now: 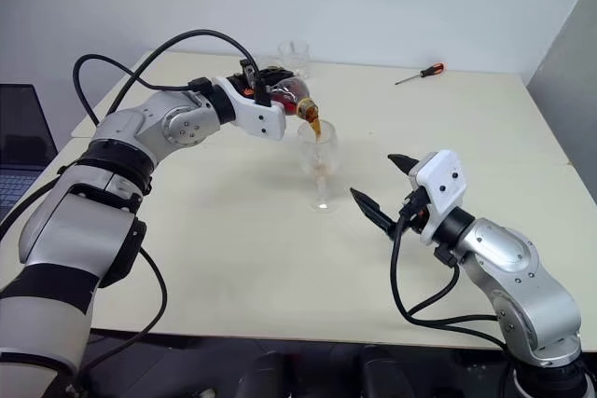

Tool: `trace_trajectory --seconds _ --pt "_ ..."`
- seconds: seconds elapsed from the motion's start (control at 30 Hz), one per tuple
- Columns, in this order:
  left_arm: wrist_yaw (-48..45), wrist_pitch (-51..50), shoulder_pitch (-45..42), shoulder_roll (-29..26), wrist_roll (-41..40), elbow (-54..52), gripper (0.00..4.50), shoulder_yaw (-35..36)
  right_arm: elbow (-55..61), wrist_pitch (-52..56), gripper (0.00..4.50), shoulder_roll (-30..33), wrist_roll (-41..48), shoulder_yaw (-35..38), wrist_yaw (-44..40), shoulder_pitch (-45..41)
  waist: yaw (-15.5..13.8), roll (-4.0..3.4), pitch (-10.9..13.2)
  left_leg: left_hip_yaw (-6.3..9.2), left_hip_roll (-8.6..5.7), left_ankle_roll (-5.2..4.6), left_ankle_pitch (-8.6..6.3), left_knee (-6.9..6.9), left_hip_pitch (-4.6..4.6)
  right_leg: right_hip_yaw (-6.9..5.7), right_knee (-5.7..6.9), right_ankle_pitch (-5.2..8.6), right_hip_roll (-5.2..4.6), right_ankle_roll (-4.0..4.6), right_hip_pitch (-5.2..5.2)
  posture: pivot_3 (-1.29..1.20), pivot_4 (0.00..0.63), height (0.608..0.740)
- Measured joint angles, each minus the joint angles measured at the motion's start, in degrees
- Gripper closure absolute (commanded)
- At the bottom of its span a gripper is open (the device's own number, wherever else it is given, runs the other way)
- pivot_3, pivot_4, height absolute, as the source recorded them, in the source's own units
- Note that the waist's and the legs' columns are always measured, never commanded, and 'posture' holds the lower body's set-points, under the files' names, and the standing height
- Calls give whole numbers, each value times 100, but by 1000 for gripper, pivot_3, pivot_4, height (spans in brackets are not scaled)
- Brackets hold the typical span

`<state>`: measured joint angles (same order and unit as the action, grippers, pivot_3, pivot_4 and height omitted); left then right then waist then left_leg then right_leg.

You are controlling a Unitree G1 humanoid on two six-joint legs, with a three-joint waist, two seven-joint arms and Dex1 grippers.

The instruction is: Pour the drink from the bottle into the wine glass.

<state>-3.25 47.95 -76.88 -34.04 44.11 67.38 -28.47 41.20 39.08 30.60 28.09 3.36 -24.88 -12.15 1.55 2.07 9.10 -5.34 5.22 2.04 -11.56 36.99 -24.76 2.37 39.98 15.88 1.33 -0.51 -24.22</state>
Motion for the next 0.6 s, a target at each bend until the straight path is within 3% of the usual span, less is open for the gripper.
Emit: trace_trajectory --seconds 0.6 --pt "15 6 -106 -76 165 0 3727 -93 -44 -58 0 75 8 54 -10 -31 0 0 0 0 -1 0 0 0 0 -1 1 0 0 0 0 0 150 740"
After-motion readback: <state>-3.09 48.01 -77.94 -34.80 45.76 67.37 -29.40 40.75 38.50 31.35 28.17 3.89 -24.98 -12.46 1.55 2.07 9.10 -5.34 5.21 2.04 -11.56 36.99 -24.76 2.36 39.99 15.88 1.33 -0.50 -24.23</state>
